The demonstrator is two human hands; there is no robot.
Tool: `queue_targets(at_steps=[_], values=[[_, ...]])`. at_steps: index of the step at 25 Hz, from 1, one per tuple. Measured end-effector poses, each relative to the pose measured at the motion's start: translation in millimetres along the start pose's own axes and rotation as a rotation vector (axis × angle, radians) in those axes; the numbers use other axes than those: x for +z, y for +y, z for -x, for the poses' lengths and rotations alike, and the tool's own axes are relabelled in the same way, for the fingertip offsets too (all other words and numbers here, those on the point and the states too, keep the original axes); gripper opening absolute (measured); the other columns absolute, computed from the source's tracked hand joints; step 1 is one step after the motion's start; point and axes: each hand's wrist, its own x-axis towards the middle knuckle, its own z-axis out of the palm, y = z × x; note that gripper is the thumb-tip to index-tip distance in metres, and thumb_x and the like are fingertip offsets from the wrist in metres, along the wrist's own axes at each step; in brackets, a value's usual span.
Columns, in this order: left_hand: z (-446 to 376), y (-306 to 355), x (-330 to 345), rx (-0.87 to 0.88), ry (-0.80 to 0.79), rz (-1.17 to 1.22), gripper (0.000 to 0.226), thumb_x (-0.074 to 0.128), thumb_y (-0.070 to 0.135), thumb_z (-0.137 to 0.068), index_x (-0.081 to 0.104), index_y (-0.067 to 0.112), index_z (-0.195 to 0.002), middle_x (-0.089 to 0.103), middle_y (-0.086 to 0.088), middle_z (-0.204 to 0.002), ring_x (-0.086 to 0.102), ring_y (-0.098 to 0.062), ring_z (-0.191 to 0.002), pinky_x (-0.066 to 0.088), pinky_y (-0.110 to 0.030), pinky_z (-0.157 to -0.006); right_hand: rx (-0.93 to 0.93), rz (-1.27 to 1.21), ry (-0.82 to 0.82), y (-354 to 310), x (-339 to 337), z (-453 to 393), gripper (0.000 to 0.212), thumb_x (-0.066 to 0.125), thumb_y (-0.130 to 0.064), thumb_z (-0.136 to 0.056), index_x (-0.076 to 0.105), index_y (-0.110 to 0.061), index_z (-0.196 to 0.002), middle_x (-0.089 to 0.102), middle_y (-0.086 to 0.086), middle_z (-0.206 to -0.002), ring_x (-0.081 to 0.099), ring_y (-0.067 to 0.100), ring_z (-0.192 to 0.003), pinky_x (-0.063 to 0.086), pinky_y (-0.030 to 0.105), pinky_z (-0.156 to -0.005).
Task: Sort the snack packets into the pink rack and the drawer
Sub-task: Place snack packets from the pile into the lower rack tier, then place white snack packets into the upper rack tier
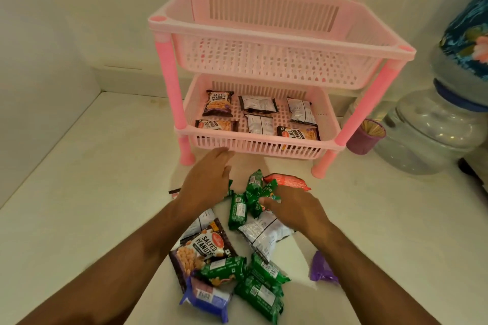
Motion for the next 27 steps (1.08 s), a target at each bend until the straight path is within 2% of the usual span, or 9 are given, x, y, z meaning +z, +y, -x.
queue_targets(at_steps=[3,6,8,10,12,15,18,22,27], values=[[28,-16,10,-0.131,0.046,-0.072,0.043,0.057,0.025,-0.095,0.053,0.014,-0.136,0.051,-0.006,-0.128,0.051,-0.022,-0.116,0.047,-0.037,-0.093,0.139,0.056,-0.092,1,31,11,0.092,0.023,-0.090,-0.078,0.056,-0.018,-0.126,0.065,0.007,-0.117,0.064,0.027,-0.099,0.047,0.036,-0.074],[49,-27,17,-0.292,0.063,-0.119,0.044,0.055,0.038,-0.094,0.052,0.014,-0.131,0.048,-0.007,-0.117,0.052,-0.025,-0.106,0.052,-0.039,-0.081,0.232,0.020,-0.107,-2,48,16,0.109,0.014,-0.096,-0.071,0.050,-0.015,-0.134,0.061,0.013,-0.127,0.061,0.032,-0.110,0.045,0.040,-0.078],[58,-33,21,-0.426,-0.026,-0.184,0.057,0.051,0.055,-0.091,0.046,0.016,-0.131,0.044,-0.010,-0.117,0.052,-0.029,-0.106,0.053,-0.041,-0.079,0.268,0.004,-0.128,-6,53,17,0.112,0.012,-0.097,-0.069,0.046,-0.016,-0.139,0.061,0.013,-0.129,0.060,0.033,-0.114,0.045,0.040,-0.080],[65,-37,25,-0.488,-0.124,-0.274,0.073,0.046,0.071,-0.085,0.042,0.017,-0.133,0.040,-0.013,-0.123,0.051,-0.034,-0.109,0.052,-0.043,-0.080,0.297,-0.004,-0.129,-10,56,15,0.114,0.013,-0.098,-0.068,0.043,-0.016,-0.142,0.061,0.012,-0.130,0.060,0.033,-0.115,0.043,0.040,-0.079],[69,-40,29,-0.511,-0.173,-0.324,0.081,0.044,0.079,-0.079,0.041,0.018,-0.133,0.035,-0.014,-0.130,0.050,-0.037,-0.111,0.052,-0.046,-0.081,0.323,-0.014,-0.121,-12,57,13,0.112,0.018,-0.098,-0.068,0.042,-0.016,-0.141,0.061,0.011,-0.131,0.060,0.031,-0.116,0.041,0.039,-0.077],[67,-41,32,-0.530,-0.214,-0.333,0.083,0.050,0.078,-0.077,0.040,0.019,-0.134,0.029,-0.012,-0.134,0.050,-0.037,-0.111,0.052,-0.045,-0.081,0.341,-0.035,-0.111,-11,55,12,0.097,0.034,-0.088,-0.075,0.045,-0.014,-0.137,0.059,0.012,-0.131,0.058,0.032,-0.117,0.042,0.038,-0.079],[63,-47,26,-0.530,-0.194,-0.292,0.075,0.059,0.066,-0.079,0.040,0.018,-0.135,0.028,-0.011,-0.133,0.052,-0.037,-0.107,0.052,-0.043,-0.079,0.362,-0.064,-0.091,0,48,11,0.075,0.045,-0.068,-0.086,0.041,-0.013,-0.138,0.052,0.015,-0.134,0.054,0.034,-0.120,0.045,0.039,-0.089],[56,-55,20,-0.560,-0.184,-0.251,0.065,0.061,0.043,-0.084,0.037,0.018,-0.139,0.029,-0.011,-0.129,0.052,-0.036,-0.106,0.052,-0.044,-0.082,0.376,-0.107,-0.086,15,43,12,0.054,0.046,-0.044,-0.092,0.041,-0.015,-0.137,0.048,0.014,-0.132,0.053,0.034,-0.119,0.044,0.039,-0.092],[52,-50,28,-0.593,-0.200,-0.306,0.071,0.054,0.056,-0.082,0.034,0.020,-0.140,0.035,-0.015,-0.133,0.047,-0.035,-0.116,0.050,-0.046,-0.088,0.381,-0.084,-0.111,17,41,16,0.066,0.051,-0.057,-0.088,0.040,-0.019,-0.141,0.043,0.014,-0.138,0.052,0.031,-0.123,0.045,0.037,-0.094]])
